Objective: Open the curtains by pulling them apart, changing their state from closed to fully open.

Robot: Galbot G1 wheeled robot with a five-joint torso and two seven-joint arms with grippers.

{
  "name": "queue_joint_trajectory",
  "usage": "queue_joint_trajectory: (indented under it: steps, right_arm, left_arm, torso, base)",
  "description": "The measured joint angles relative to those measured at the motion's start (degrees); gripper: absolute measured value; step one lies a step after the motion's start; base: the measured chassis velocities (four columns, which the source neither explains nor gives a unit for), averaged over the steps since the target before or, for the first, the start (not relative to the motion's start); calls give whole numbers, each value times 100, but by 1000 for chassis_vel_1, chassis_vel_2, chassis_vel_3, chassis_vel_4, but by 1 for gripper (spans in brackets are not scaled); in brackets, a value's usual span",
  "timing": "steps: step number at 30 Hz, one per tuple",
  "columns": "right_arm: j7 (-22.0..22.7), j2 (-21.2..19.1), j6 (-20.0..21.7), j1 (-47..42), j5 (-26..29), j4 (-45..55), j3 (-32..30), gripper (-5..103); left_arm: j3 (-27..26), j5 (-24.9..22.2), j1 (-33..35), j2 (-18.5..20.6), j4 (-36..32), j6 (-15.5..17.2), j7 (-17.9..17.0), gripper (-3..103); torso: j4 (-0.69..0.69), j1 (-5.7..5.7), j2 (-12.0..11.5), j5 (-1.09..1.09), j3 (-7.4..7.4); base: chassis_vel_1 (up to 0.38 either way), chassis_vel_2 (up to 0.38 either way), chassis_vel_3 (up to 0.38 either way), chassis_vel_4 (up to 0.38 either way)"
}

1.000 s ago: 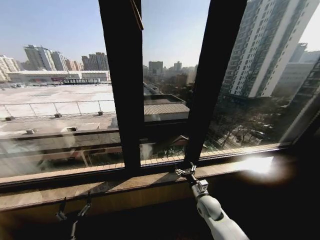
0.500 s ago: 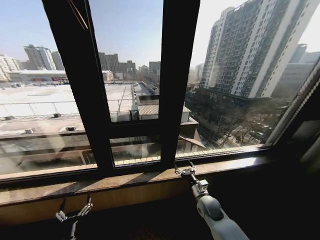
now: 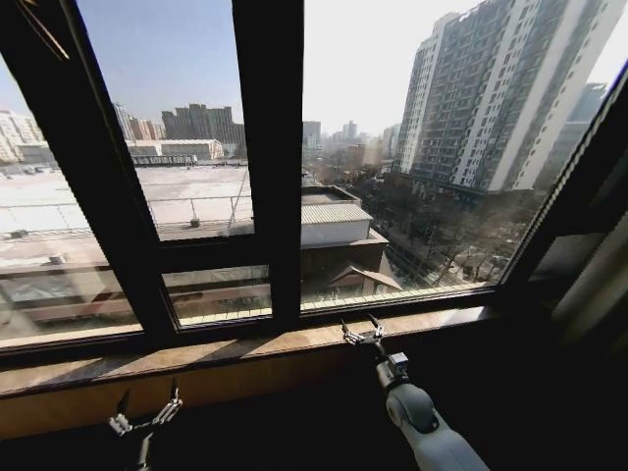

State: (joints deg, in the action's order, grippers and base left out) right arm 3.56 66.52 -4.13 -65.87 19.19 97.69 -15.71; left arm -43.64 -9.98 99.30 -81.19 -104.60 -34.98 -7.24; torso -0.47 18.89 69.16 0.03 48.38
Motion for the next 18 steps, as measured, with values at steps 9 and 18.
queue_joint_trajectory:
  steps: [9,18]
  right_arm:
    - [-1,3,0,0,0,1,3,100]
    - [-1,2,0,0,0,0,2,100]
  left_arm:
    - [-6,0,-1,3,0,0,-4,100]
    - [-4,0,0,2,0,0,-4,100]
  torso:
    - [2,0,0,-7,0]
    - [1,0,0,-4,0]
  base:
    - [61,-51,-60,38]
    - [114,-233,-145,255]
